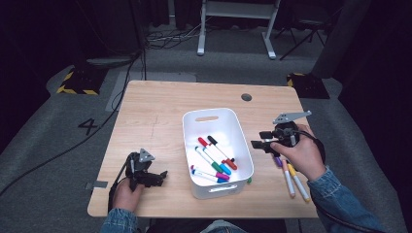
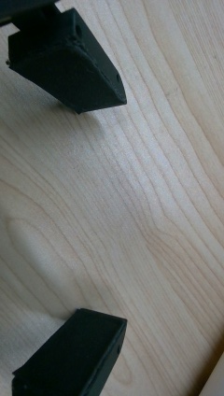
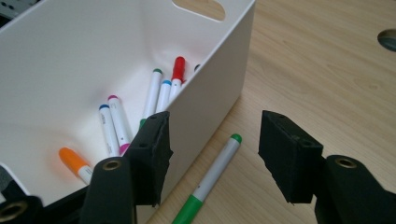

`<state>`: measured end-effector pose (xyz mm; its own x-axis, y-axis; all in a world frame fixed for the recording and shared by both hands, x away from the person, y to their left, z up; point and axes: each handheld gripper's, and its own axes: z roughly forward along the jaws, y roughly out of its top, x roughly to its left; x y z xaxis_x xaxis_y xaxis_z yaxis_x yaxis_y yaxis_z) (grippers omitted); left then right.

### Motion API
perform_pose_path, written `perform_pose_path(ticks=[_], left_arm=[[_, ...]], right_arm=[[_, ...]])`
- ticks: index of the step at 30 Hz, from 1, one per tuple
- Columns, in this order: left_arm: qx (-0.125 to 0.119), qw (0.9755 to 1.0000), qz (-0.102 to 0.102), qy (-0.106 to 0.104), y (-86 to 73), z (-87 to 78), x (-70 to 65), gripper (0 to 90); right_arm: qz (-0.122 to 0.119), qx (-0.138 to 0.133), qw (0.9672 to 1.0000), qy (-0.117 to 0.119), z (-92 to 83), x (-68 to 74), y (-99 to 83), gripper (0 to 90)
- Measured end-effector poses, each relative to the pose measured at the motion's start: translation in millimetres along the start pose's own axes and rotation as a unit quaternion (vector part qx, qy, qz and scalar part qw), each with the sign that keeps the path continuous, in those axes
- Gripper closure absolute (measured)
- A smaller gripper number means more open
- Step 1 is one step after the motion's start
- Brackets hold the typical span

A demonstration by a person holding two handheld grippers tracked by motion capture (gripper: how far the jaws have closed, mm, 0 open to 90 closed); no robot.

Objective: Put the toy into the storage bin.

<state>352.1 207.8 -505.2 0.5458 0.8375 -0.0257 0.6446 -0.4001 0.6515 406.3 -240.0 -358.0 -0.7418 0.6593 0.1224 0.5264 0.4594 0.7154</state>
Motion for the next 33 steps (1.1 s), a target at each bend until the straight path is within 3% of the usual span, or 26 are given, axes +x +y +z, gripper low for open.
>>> perform_pose_path(ticks=[16, 25, 33], left_arm=[[0.0, 1.0, 0.001, 0.001, 0.0, -0.1, 0.1, 0.0], [0.0, 1.0, 0.0, 0.0, 0.0, -0.1, 0.1, 0.0], [0.0, 1.0, 0.001, 0.001, 0.0, -0.1, 0.1, 0.0]], right_arm=[[0.025, 0.051, 0.9983, 0.007, 59.7, -23.3, -30.5, 43.6], [0.013, 0.08, 0.9967, 0.001, 87.4, -27.8, -47.3, 42.4], [0.008, 0.102, 0.9947, -0.005, 102.8, -23.4, -56.0, 41.1]])
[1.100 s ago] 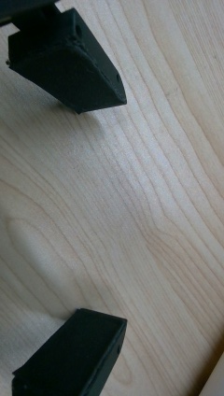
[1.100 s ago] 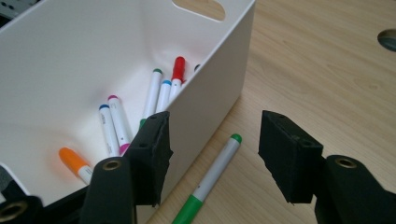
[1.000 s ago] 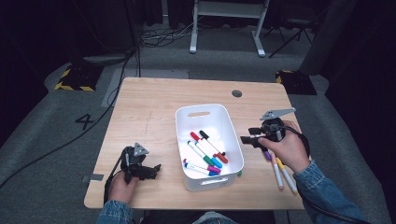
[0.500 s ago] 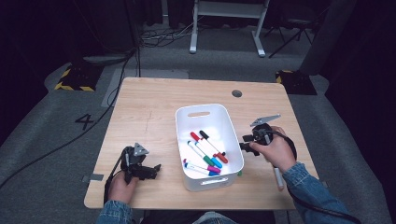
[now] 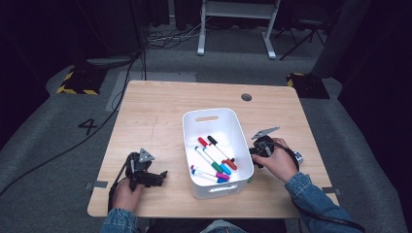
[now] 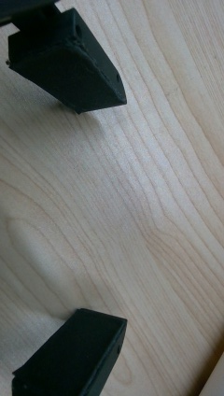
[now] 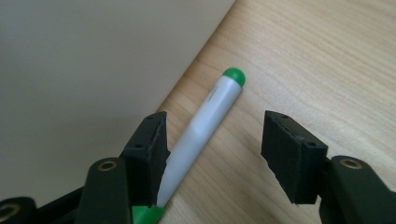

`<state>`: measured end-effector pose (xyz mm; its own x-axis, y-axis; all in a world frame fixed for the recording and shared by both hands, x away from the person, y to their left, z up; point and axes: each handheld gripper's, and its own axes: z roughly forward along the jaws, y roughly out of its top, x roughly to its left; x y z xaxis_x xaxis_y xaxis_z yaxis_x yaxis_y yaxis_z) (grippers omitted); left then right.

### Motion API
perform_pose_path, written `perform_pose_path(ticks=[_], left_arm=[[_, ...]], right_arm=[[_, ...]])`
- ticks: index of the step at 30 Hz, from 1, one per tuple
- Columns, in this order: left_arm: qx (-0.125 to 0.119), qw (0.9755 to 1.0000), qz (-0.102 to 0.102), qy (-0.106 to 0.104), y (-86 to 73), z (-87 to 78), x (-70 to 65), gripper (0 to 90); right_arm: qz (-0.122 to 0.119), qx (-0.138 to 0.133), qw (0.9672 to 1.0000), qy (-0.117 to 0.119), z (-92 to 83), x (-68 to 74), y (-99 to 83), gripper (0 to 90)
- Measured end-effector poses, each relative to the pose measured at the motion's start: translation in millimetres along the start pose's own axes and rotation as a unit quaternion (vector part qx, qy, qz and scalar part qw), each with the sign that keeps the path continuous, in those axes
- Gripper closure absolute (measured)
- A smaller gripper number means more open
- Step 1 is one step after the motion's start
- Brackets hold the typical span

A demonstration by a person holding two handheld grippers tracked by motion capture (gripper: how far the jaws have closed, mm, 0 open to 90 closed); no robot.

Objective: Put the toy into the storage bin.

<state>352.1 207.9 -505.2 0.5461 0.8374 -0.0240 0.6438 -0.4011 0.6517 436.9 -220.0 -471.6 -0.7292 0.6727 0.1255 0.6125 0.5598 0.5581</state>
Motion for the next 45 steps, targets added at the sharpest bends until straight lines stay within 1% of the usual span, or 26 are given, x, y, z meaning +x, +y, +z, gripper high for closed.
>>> perform_pose_path(ticks=[1, 2, 3, 5, 7, 9, 10, 11, 12, 14, 17, 20, 22, 23, 25, 28, 32, 34, 38, 40, 42, 45], left_arm=[[0.0, 1.0, 0.0, -0.001, 0.0, 0.0, 0.0, 0.0], [0.0, 1.0, 0.0, 0.0, 0.0, 0.0, 0.0, 0.0], [0.0, 1.0, -0.001, -0.001, -0.1, 0.0, -0.1, 0.0], [0.0, 1.0, -0.001, 0.0, 0.0, 0.0, -0.1, 0.0], [0.0, 1.0, 0.0, 0.0, 0.0, 0.0, -0.1, 0.0], [0.0, 1.0, 0.0, 0.0, 0.0, 0.0, 0.0, 0.0], [0.0, 1.0, -0.001, 0.0, 0.0, 0.0, -0.1, 0.0], [0.0, 1.0, -0.001, 0.0, 0.0, 0.1, -0.1, 0.0], [0.0, 1.0, 0.0, 0.0, 0.0, 0.0, 0.0, 0.0], [0.001, 1.0, -0.001, -0.001, -0.1, 0.1, -0.2, 0.0], [0.0, 1.0, 0.0, 0.0, 0.0, 0.0, 0.0, 0.0], [0.0, 1.0, 0.0, 0.0, 0.0, 0.0, 0.0, 0.0], [0.0, 1.0, 0.0, 0.0, 0.0, 0.0, 0.0, 0.0], [0.0, 1.0, 0.0, 0.0, 0.0, 0.0, 0.0, 0.0], [0.0, 1.0, -0.001, 0.0, 0.0, 0.1, -0.1, 0.0], [0.0, 1.0, 0.0, 0.0, 0.0, 0.0, 0.0, 0.0], [0.0, 1.0, 0.0, 0.0, 0.0, 0.0, 0.0, 0.0], [0.0, 1.0, 0.0, 0.0, 0.0, 0.0, 0.0, 0.0], [0.0, 1.0, 0.0, 0.0, 0.0, 0.0, 0.0, 0.0], [0.0, 1.0, -0.001, 0.0, 0.0, 0.1, -0.1, 0.0], [0.0, 1.0, 0.0, 0.0, 0.0, 0.0, 0.0, 0.0], [0.0, 1.0, 0.0, 0.0, 0.0, 0.0, 0.0, 0.0]], right_arm=[[-0.001, 0.003, 1.0, -0.006, 1.6, 1.3, -0.7, 41.0], [-0.011, 0.006, 0.9998, -0.014, 3.6, 1.8, -1.8, 41.2], [-0.016, 0.011, 0.9996, -0.02, 5.3, 3.2, -2.8, 41.3], [-0.017, 0.009, 0.9995, -0.026, 5.7, 3.4, -4.0, 41.8], [-0.013, 0.014, 0.9992, -0.034, 3.4, 3.5, -4.8, 50.4], [-0.017, 0.021, 0.9985, -0.047, 1.4, 3.0, -5.8, 59.0], [-0.011, 0.028, 0.9982, -0.052, -0.4, 4.1, -6.5, 67.2], [-0.006, 0.036, 0.9973, -0.063, -2.0, 5.0, -7.0, 73.2], [-0.006, 0.039, 0.9969, -0.068, -3.2, 5.6, -7.8, 76.6], [-0.002, 0.039, 0.9961, -0.079, -3.7, 5.3, -8.5, 77.0], [0.011, 0.04, 0.996, -0.079, -3.7, 6.6, -7.9, 77.1], [0.016, 0.043, 0.9965, -0.07, -3.9, 5.0, -7.3, 77.1], [0.027, 0.045, 0.997, -0.057, -4.6, 4.5, -6.8, 77.2], [0.022, 0.043, 0.9971, -0.058, -5.4, 3.8, -6.3, 77.1], [0.025, 0.037, 0.9977, -0.051, -8.0, 3.3, -5.1, 77.2], [0.03, 0.027, 0.9986, -0.034, -16.7, 2.9, -0.7, 77.2], [0.023, 0.017, 0.9991, -0.031, -28.5, 4.3, 4.4, 77.2], [0.02, 0.01, 0.9993, -0.03, -37.4, 5.8, 8.1, 77.2], [0.018, -0.003, 0.9994, -0.028, -49.5, 7.7, 12.0, 77.2], [0.022, -0.007, 0.9994, -0.026, -56.2, 9.6, 13.8, 77.2], [0.015, -0.014, 0.9994, -0.026, -61.5, 9.7, 14.5, 77.1], [0.02, -0.027, 0.9991, -0.026, -71.4, 11.0, 16.8, 77.1]])
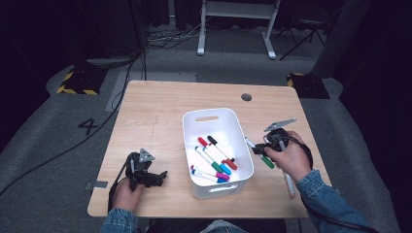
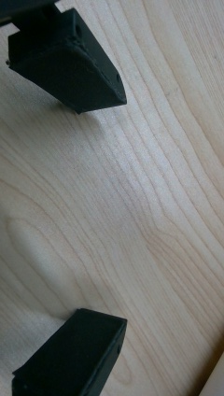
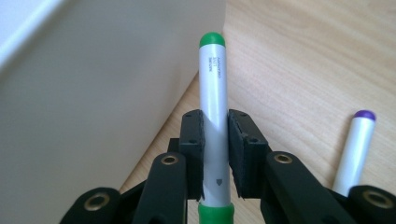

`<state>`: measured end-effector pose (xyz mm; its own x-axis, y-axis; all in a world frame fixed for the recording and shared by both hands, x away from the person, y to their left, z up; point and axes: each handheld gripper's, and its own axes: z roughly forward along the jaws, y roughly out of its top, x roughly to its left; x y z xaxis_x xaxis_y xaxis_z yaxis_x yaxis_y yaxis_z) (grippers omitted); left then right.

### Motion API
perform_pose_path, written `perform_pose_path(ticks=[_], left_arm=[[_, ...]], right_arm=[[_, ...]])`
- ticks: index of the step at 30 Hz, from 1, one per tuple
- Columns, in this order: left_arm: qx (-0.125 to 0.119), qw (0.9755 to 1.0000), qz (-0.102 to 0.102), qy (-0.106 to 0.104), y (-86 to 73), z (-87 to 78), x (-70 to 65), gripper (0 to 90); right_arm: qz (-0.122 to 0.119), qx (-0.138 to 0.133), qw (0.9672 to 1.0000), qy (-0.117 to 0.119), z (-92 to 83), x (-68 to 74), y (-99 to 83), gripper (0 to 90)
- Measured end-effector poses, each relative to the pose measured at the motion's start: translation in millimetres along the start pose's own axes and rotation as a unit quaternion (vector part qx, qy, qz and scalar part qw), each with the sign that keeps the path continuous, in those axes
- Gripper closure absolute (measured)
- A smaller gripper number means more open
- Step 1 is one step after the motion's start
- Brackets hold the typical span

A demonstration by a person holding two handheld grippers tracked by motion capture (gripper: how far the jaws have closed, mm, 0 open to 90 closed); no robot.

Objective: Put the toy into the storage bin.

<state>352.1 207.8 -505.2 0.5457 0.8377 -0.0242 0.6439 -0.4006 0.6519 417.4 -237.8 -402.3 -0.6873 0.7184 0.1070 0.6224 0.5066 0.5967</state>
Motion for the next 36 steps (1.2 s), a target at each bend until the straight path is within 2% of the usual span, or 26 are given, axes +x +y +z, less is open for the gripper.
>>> perform_pose_path(ticks=[6, 16, 19, 30, 32, 36], left_arm=[[0.0, 1.0, 0.0, -0.001, 0.0, 0.0, -0.1, 0.0], [0.0, 1.0, 0.0, -0.001, 0.0, 0.0, -0.1, 0.0], [0.0, 1.0, 0.0, 0.0, 0.0, 0.0, 0.0, 0.0], [0.0, 1.0, 0.0, -0.001, 0.0, 0.0, 0.0, 0.0], [0.0, 1.0, 0.0, -0.001, 0.0, 0.0, 0.0, 0.0], [0.0, 1.0, 0.0, 0.0, 0.0, 0.0, 0.0, 0.0]], right_arm=[[-0.003, -0.024, 0.9997, 0.006, -19.0, 1.9, 4.9, 77.1], [-0.015, -0.063, 0.9972, 0.036, -43.5, 18.6, 15.3, 77.1], [-0.027, -0.071, 0.9963, 0.04, -46.8, 24.4, 18.5, 77.1], [-0.06, -0.07, 0.9938, 0.062, -50.4, 47.7, 30.8, 77.1], [-0.065, -0.07, 0.9927, 0.073, -49.4, 53.9, 33.5, 77.1], [-0.074, -0.068, 0.9916, 0.082, -49.3, 64.7, 38.5, 77.1]])
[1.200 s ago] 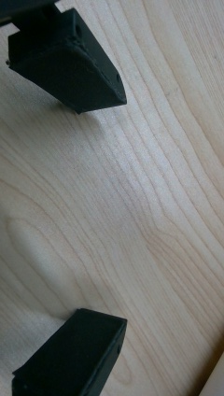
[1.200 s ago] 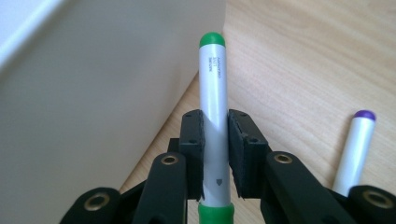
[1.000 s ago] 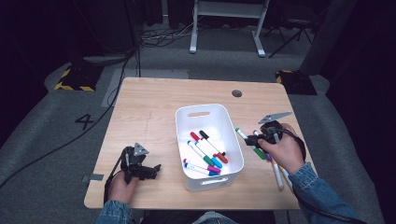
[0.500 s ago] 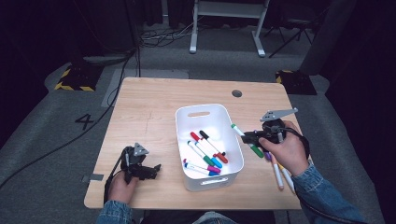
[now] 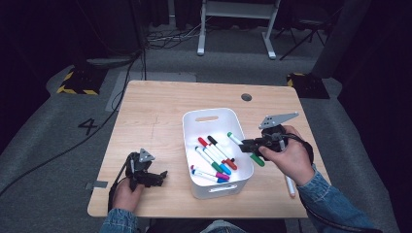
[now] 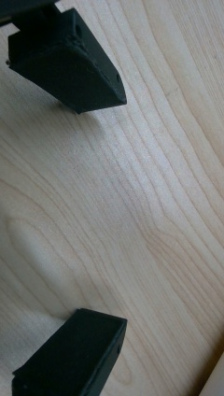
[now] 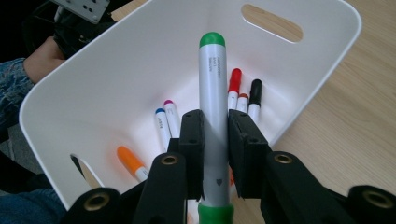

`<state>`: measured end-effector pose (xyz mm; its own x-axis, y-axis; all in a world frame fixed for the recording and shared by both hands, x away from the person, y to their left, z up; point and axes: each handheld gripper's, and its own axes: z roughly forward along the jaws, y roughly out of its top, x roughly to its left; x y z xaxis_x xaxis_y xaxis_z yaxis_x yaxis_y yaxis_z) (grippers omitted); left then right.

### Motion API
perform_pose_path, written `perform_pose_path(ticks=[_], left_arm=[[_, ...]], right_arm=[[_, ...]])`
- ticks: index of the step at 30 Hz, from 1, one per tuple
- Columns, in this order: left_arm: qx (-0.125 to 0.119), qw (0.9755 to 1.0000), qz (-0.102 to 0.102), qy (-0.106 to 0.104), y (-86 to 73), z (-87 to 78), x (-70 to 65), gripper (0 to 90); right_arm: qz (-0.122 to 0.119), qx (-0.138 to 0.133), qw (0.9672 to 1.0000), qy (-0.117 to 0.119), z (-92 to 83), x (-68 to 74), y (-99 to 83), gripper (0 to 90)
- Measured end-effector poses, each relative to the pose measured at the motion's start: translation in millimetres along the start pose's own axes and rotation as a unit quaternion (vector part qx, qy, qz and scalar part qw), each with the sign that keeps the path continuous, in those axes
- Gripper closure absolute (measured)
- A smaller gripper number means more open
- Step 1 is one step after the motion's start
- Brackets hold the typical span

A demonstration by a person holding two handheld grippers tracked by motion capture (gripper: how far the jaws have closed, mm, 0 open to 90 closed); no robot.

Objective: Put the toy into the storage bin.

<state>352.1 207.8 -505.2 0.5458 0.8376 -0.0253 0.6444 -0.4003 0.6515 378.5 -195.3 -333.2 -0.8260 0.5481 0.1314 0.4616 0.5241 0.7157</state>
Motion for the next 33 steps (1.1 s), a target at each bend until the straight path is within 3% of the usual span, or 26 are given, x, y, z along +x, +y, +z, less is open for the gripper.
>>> perform_pose_path(ticks=[5, 15, 33], left_arm=[[0.0, 1.0, 0.0, 0.0, 0.0, 0.0, 0.0, 0.0], [0.0, 1.0, 0.0, 0.0, 0.0, 0.0, 0.0, 0.0], [0.0, 1.0, 0.0, 0.0, 0.0, 0.0, 0.0, 0.0]], right_arm=[[-0.007, -0.009, 0.9998, 0.017, 4.4, 9.2, 7.0, 77.1], [-0.025, -0.002, 0.9991, 0.036, 18.3, 24.0, 13.7, 77.1], [-0.044, 0.063, 0.9961, 0.042, 40.0, 32.5, 1.1, 77.2]])
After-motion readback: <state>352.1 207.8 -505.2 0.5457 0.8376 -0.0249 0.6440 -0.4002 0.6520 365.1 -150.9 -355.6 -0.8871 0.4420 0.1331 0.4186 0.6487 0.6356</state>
